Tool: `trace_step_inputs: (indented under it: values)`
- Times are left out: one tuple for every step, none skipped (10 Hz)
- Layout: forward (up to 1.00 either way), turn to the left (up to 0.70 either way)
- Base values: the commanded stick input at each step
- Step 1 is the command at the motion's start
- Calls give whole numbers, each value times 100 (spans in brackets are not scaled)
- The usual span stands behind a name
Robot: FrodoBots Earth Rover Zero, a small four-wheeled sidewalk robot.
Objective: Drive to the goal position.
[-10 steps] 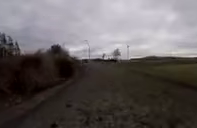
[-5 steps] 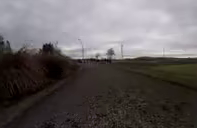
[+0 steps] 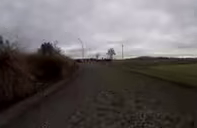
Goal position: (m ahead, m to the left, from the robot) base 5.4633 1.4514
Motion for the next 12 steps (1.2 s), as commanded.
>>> trace_step_inputs:
  values:
    - [100,0]
    - [100,0]
    - [100,0]
    - [100,0]
    - [100,0]
    - [100,0]
    - [100,0]
    - [100,0]
    - [100,0]
    - [100,-8]
    - [100,-26]
    - [100,0]
